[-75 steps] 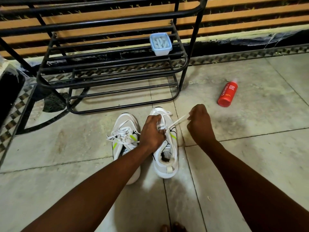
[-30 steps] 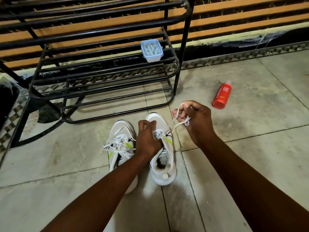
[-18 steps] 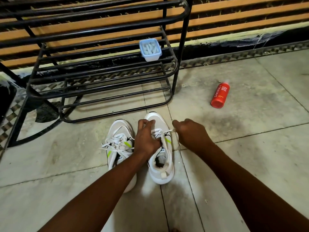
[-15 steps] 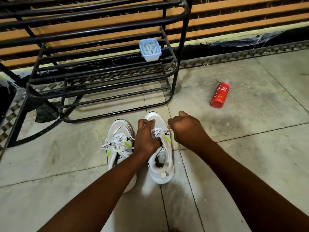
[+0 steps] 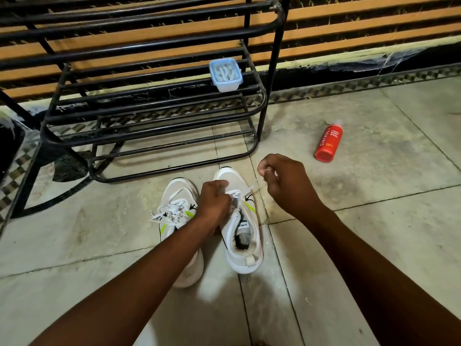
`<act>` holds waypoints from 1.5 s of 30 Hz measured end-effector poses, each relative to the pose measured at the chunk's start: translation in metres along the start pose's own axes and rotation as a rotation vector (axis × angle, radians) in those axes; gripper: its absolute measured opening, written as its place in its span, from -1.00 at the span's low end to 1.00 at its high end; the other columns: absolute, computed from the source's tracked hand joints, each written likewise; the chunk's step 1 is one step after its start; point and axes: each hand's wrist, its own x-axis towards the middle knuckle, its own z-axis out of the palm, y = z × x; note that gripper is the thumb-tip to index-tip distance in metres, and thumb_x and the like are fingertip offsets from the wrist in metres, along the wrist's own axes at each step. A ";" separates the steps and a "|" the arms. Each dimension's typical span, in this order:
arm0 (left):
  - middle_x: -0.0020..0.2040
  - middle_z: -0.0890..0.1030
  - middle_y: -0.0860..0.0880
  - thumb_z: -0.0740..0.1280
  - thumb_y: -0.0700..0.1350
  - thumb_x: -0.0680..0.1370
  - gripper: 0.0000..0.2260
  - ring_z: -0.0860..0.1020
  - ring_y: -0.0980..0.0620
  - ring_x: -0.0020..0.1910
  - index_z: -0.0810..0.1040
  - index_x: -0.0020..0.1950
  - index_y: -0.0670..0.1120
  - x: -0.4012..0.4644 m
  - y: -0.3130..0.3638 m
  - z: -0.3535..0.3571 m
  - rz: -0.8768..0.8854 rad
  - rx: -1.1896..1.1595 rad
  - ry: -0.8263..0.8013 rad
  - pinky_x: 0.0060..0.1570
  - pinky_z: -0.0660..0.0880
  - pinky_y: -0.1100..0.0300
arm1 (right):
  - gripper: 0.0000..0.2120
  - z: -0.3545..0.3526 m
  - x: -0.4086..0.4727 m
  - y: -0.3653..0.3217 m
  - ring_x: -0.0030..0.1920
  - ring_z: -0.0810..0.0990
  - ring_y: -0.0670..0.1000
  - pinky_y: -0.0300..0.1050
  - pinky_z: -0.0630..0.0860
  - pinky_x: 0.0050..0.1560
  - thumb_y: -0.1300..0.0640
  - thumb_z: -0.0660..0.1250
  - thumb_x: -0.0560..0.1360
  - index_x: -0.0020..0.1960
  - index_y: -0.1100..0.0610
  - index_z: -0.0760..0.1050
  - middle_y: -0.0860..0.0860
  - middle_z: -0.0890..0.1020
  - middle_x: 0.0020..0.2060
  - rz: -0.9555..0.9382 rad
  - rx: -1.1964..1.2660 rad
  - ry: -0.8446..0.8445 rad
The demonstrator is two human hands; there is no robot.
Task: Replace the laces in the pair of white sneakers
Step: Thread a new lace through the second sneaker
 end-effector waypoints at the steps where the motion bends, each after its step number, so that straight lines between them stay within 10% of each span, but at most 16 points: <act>1: -0.26 0.60 -0.11 0.21 -0.39 0.61 -0.69 0.51 0.09 -0.55 0.50 0.31 -0.17 0.002 0.003 -0.001 0.022 0.014 -0.004 -0.42 0.48 0.20 | -0.86 -0.003 0.001 -0.003 -0.19 0.59 -0.04 0.07 0.54 -0.06 0.26 0.28 0.50 -0.13 0.05 0.54 -0.16 0.57 -0.27 0.030 0.088 0.026; 6: 0.10 0.73 -0.06 0.48 -0.30 0.52 -0.56 0.70 -0.05 0.11 0.57 0.37 -0.04 0.004 0.020 -0.003 0.228 0.158 -0.290 0.24 0.60 -0.03 | -0.84 -0.017 0.006 -0.015 -0.26 0.66 0.01 0.06 0.59 -0.14 0.28 0.33 0.51 -0.13 0.05 0.57 -0.08 0.62 -0.34 0.080 0.269 0.066; 13: -0.09 0.67 -0.31 0.54 -0.20 0.52 -0.85 0.57 -0.07 -0.23 0.73 0.09 -0.12 -0.005 0.060 0.008 0.373 0.173 -0.396 -0.16 0.47 0.13 | -0.88 -0.023 0.002 0.007 -0.27 0.64 -0.06 -0.09 0.52 -0.25 0.25 0.32 0.55 -0.10 0.10 0.60 -0.02 0.65 -0.29 0.179 0.401 0.152; 17: -0.26 0.63 -0.04 0.39 -0.28 0.61 -0.90 0.46 0.12 -0.37 0.66 -0.06 -0.15 0.000 0.068 0.003 0.284 0.050 -0.399 -0.37 0.33 0.24 | -0.87 -0.017 -0.020 0.033 -0.29 0.59 -0.09 -0.22 0.44 -0.26 0.25 0.33 0.60 -0.07 0.11 0.61 -0.04 0.65 -0.30 0.138 0.308 0.083; 23: 0.02 0.72 -0.12 0.23 -0.27 0.69 -0.84 0.39 0.08 -0.37 0.51 -0.05 -0.12 0.004 0.060 -0.013 0.085 -0.364 -0.339 -0.43 0.28 0.22 | -0.91 -0.014 -0.056 0.091 -0.26 0.50 0.02 -0.04 0.43 -0.21 0.22 0.30 0.62 -0.02 0.14 0.58 -0.02 0.49 -0.24 -0.004 -0.018 -0.017; 32: 0.19 0.71 -0.13 0.23 -0.27 0.62 -0.87 0.38 0.08 -0.35 0.41 -0.07 -0.07 0.012 0.052 -0.022 -0.011 -0.443 -0.228 -0.38 0.31 0.24 | -0.78 -0.023 -0.104 0.132 -0.30 0.52 -0.10 -0.24 0.33 -0.32 0.13 0.21 0.69 -0.08 0.11 0.55 -0.05 0.52 -0.38 0.319 -0.003 0.030; 40: -0.07 0.67 0.06 0.44 -0.16 0.61 -0.93 0.55 0.14 -0.18 0.71 0.06 -0.07 0.017 0.063 0.001 0.303 0.100 -0.214 -0.23 0.47 0.29 | -0.67 -0.012 -0.101 0.113 -0.16 0.51 0.08 -0.12 0.35 -0.18 0.21 0.33 0.62 -0.27 -0.08 0.51 0.15 0.55 -0.18 0.471 0.223 -0.037; 45: 0.27 0.52 -0.04 0.50 -0.02 0.54 -0.67 0.65 0.06 0.02 0.60 0.29 -0.03 0.027 0.055 -0.001 0.420 0.576 -0.155 0.20 0.60 0.01 | -0.81 0.008 -0.083 0.093 -0.21 0.47 -0.06 -0.30 0.28 -0.21 0.18 0.35 0.61 -0.08 0.07 0.74 -0.02 0.46 -0.27 0.508 0.305 -0.133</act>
